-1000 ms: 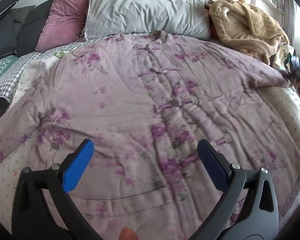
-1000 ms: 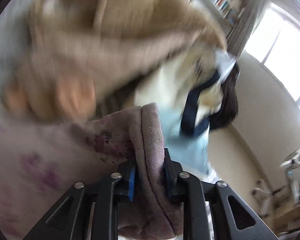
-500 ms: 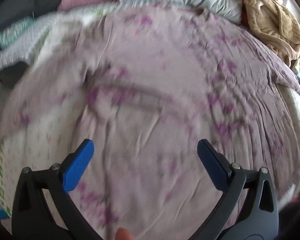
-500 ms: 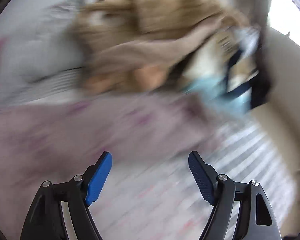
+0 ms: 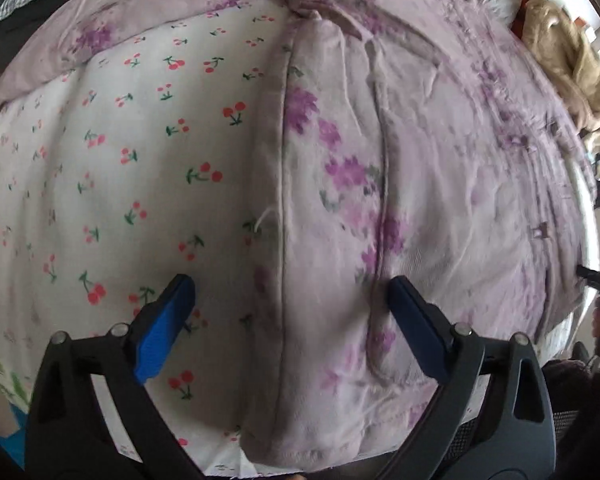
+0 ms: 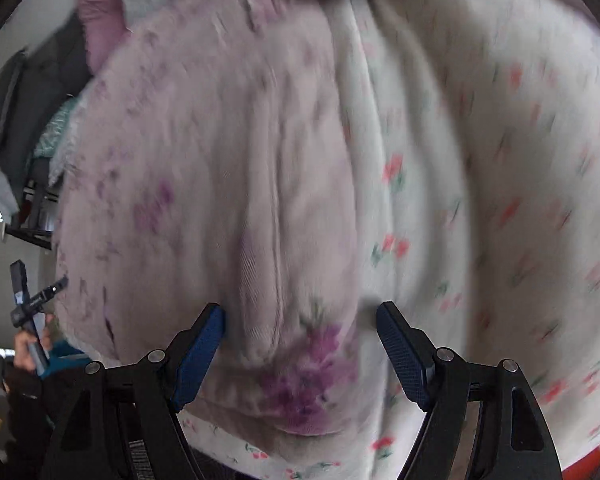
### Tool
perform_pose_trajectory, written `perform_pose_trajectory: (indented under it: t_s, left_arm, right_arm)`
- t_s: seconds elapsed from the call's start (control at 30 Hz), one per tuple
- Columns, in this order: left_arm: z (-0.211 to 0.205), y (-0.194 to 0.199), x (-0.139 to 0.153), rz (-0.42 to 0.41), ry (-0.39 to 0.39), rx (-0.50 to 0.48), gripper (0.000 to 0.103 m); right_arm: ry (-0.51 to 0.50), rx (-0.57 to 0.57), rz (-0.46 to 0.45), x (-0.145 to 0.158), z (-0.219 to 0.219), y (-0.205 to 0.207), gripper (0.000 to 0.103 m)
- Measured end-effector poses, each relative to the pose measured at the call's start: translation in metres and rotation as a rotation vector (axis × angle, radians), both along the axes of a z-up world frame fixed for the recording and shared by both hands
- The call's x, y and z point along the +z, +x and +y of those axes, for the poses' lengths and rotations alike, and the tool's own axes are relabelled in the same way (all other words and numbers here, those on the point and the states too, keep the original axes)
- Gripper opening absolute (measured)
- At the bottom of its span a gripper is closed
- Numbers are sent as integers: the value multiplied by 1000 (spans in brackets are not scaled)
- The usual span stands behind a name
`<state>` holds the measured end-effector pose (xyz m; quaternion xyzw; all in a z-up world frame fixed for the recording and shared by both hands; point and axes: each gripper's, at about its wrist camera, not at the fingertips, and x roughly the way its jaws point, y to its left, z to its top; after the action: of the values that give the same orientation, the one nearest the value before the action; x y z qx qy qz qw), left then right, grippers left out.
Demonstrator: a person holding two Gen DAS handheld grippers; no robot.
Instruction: Fold large clothes
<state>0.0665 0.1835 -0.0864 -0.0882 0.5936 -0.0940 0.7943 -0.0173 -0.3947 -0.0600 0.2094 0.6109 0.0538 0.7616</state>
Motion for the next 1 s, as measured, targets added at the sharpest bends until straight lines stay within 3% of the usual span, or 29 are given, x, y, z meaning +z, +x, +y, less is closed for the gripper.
perform_pose_trajectory:
  t_s: [0.03, 0.07, 0.1, 0.13, 0.2, 0.27, 0.37, 0.4, 0.43, 0.53, 0.6, 0.63, 0.7, 0.77, 0.8, 0.83, 0.87, 0.9, 0.93, 1.0]
  left_arm:
    - [-2, -3, 2, 5, -20, -5, 74]
    - [-7, -7, 5, 17, -68, -23, 57]
    - [-12, -11, 8, 49, -172, -39, 19]
    - [-16, -15, 15, 55, -236, -30, 18]
    - [-18, -24, 45, -26, -336, -49, 15]
    - [-7, -37, 87, -140, -521, -40, 12]
    - [11, -53, 114, -223, -637, -22, 12]
    - [16, -54, 111, -210, -627, -21, 12]
    - [16, -56, 104, -178, -560, -25, 12]
    - [2, -54, 55, -20, -233, -56, 15]
    - [-6, -52, 19, 70, -87, -54, 17]
    - [-6, -52, 15, 61, -83, -46, 22]
    - [-2, -51, 21, 34, -114, -20, 29]
    - [6, -50, 40, -31, -138, -2, 54]
    - [15, -50, 48, -68, -130, 13, 78]
    - [22, -48, 55, -110, -114, 36, 91]
    - [30, -45, 64, -152, -98, 66, 92]
    - [41, -43, 71, -188, -99, 100, 92]
    - [50, -42, 76, -205, -116, 129, 93]
    - [66, -36, 80, -214, -160, 203, 93]
  right_arm:
    - [29, 6, -7, 2, 4, -1, 37]
    - [83, -8, -12, 7, 13, -8, 20]
    - [113, -33, -30, 16, 17, -9, 19]
    - [132, -29, -59, 28, 21, -9, 18]
    - [251, -24, -178, 67, 27, -17, 16]
    - [303, -24, -300, 111, 26, -31, 15]
    - [315, -35, -397, 149, 18, -53, 15]
    - [301, -35, -398, 151, 15, -56, 15]
    - [218, -35, -366, 147, 13, -59, 15]
    - [-6, -33, -174, 99, 25, -52, 18]
    - [-86, -50, -35, 58, 25, -47, 24]
    - [-153, -69, 29, 38, 23, -44, 25]
    - [-167, -82, 34, 31, 20, -42, 29]
    - [-167, -88, 6, 43, 21, -38, 30]
    - [-190, -87, -19, 53, 22, -34, 33]
    - [-215, -87, -45, 63, 23, -31, 43]
    - [-244, -93, -84, 75, 27, -30, 65]
    - [-271, -103, -141, 90, 31, -25, 76]
    - [-282, -108, -178, 97, 32, -24, 84]
    - [-281, -111, -233, 110, 41, -16, 84]
